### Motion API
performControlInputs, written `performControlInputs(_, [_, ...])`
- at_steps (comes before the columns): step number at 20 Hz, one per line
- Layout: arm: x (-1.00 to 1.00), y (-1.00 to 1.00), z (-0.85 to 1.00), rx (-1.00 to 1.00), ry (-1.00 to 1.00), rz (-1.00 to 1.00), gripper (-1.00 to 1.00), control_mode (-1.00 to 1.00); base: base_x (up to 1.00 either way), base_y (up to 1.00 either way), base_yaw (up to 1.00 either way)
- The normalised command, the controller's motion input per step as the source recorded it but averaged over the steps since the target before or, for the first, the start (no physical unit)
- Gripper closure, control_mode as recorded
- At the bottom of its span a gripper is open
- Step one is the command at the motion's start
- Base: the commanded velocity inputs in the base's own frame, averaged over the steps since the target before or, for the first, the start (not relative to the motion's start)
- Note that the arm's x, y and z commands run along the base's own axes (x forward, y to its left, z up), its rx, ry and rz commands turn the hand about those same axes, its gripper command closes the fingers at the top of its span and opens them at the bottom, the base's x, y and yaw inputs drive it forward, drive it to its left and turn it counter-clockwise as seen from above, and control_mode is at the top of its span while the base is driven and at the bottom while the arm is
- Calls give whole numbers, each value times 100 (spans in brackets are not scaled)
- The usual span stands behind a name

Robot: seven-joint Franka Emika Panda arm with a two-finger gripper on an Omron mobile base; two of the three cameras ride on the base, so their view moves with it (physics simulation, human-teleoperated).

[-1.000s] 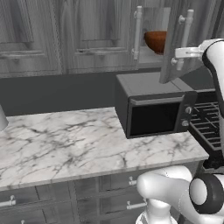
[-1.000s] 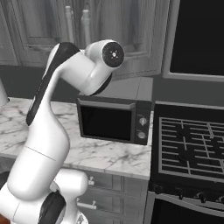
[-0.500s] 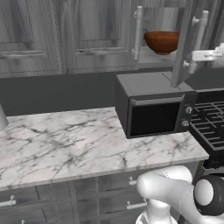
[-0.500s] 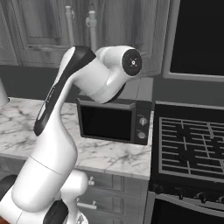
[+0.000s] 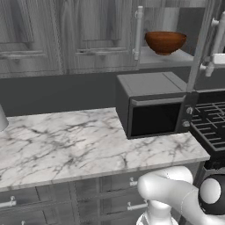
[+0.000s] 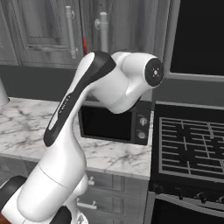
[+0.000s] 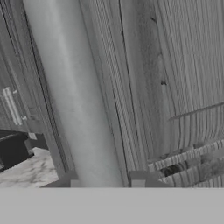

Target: Move the bowls from the cabinet to the plates on the dining table.

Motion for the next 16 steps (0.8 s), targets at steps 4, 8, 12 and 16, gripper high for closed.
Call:
performControlInputs(4, [-35,-19,0,2,-4,-1,-100,-100,0,0,0])
performControlInputs(8, [-51,-11,0,2,-7,-4,-100,-100,0,0,0])
performControlInputs(12, [-44,-7,0,2,-10,-5,-100,-100,0,0,0])
performControlInputs(16, [-27,0,0,-1,-12,-11,-100,-100,0,0,0])
